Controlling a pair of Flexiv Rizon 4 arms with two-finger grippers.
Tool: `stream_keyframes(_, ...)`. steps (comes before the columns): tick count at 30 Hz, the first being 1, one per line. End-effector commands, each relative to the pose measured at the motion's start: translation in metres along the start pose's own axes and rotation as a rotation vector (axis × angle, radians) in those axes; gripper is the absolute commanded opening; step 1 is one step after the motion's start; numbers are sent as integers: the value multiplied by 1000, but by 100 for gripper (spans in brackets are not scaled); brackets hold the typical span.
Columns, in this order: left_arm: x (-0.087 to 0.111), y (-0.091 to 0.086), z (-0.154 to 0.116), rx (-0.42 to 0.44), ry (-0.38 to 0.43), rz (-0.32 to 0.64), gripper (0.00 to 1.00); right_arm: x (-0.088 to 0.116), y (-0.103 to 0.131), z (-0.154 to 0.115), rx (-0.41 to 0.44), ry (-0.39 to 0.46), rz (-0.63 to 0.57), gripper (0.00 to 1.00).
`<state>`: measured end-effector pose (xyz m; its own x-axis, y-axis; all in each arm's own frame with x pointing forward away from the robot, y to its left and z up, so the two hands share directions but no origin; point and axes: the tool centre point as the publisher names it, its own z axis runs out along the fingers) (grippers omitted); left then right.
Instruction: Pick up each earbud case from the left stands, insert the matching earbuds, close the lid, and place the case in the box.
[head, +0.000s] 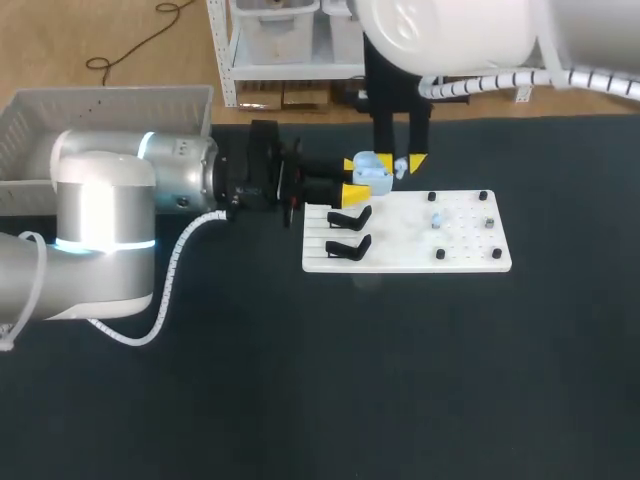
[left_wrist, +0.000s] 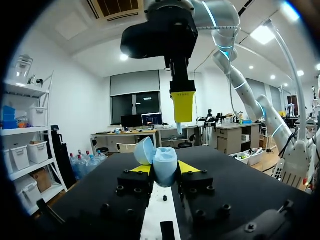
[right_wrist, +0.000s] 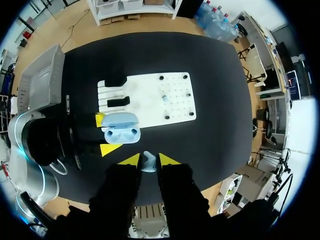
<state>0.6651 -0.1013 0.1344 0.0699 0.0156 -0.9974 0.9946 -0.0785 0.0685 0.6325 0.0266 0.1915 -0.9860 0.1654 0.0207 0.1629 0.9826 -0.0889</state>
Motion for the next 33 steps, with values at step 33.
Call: stream_keyframes(33,0,-1,1,-7,-1,2,0,-15,24,-1,31,59,382,0)
